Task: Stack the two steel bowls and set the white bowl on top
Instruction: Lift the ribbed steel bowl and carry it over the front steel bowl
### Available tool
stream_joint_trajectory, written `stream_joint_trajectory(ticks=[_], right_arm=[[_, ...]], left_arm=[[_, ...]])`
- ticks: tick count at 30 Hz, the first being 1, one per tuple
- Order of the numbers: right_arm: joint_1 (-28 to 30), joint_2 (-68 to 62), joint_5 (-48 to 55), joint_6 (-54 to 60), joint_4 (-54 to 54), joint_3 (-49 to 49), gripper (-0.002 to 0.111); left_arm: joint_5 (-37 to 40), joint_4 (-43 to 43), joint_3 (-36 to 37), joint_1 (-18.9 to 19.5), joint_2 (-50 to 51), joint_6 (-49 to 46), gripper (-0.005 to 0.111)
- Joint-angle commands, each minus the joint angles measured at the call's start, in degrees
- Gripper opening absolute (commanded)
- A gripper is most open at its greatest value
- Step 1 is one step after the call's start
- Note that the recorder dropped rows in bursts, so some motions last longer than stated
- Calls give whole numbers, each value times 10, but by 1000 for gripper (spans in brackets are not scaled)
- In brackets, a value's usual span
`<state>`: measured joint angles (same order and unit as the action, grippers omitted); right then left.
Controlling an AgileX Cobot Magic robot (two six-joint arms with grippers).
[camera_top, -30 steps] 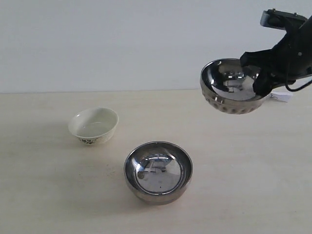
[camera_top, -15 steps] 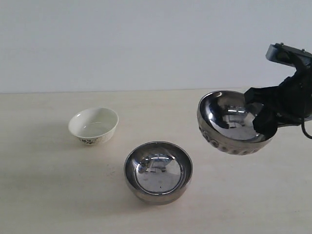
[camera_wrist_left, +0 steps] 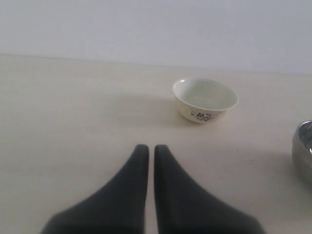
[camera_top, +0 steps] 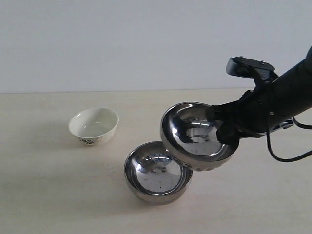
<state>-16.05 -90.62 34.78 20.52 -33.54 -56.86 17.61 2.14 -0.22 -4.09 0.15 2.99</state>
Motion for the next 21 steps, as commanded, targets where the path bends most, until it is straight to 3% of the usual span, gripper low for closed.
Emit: stream_joint_trajectory(ticks=[1,21], right_arm=[[-35,8,-32,-26,-8,0,0],[-93,-36,-20,-57,-3,-53,0]], left_arm=[[0,-1,2,1,-2,0,4],[0,-1,2,1,-2,0,4]])
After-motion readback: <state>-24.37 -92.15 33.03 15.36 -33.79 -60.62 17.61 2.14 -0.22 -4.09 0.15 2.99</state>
